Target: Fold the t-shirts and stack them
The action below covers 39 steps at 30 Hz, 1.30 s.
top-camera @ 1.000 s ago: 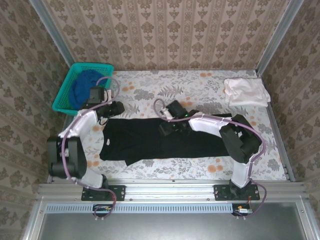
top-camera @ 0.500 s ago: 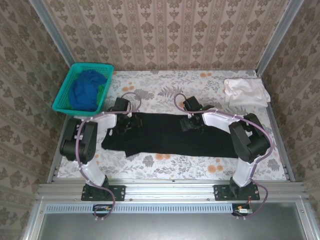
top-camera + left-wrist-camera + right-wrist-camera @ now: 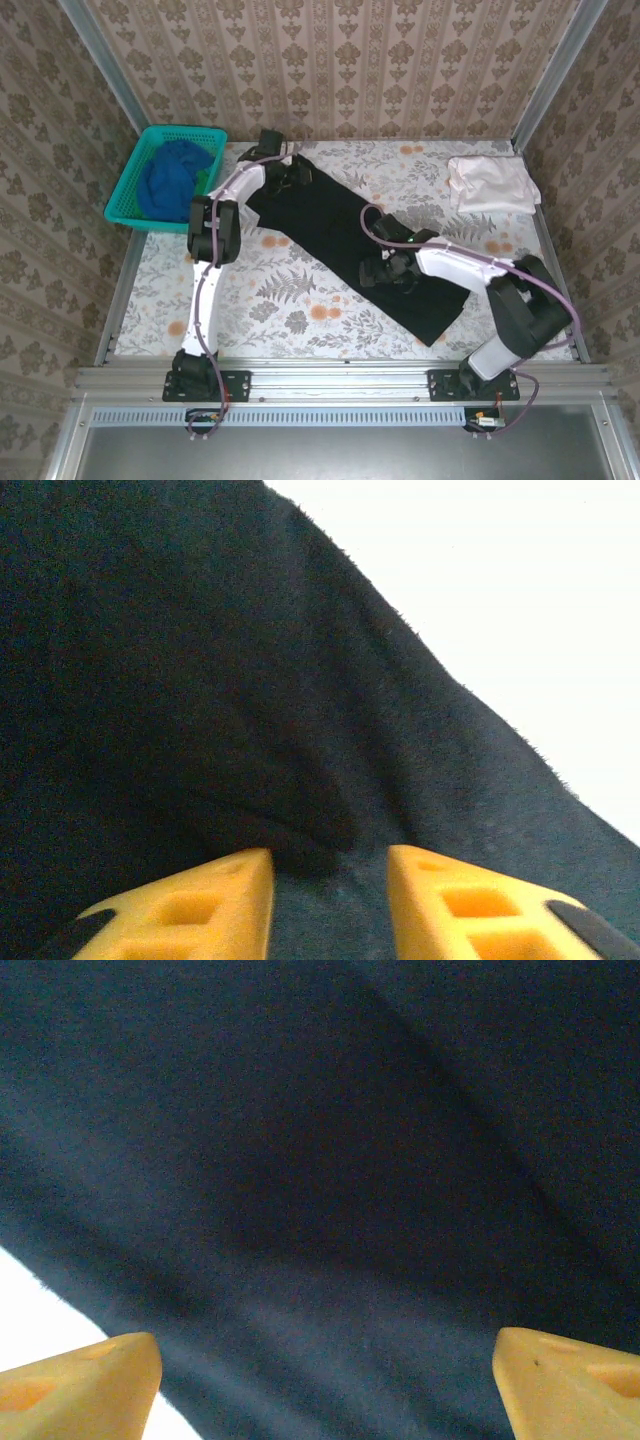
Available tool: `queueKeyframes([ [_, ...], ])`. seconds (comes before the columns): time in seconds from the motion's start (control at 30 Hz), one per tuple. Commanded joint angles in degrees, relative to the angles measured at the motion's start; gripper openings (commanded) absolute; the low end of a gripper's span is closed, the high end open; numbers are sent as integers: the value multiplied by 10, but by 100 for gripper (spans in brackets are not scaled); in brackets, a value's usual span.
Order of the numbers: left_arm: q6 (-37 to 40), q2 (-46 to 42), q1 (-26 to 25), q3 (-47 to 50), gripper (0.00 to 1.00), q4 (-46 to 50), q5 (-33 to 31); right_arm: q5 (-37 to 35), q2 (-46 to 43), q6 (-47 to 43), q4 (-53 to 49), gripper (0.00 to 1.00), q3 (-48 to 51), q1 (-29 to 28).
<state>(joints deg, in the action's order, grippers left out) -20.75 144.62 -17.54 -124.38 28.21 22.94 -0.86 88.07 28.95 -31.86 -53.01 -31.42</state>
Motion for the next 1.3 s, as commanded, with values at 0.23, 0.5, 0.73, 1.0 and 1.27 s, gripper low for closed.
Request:
queueKeyframes([
  [0.23,11,-288,-11,239,61,-56,-72,-65,40,-57,-3,88,-33,56],
  [0.5,-67,-199,-16,312,52,-122,-61,-18,85,8,60,86,2,34],
  [0.73,-84,-22,-23,126,48,-69,-24,-3,75,121,91,89,39,-57],
  [1.0,-77,151,-42,-166,47,15,45,2,92,218,117,90,-7,-173],
  [1.27,-84,151,-82,-257,53,-62,134,-6,-18,151,76,91,-26,-165],
])
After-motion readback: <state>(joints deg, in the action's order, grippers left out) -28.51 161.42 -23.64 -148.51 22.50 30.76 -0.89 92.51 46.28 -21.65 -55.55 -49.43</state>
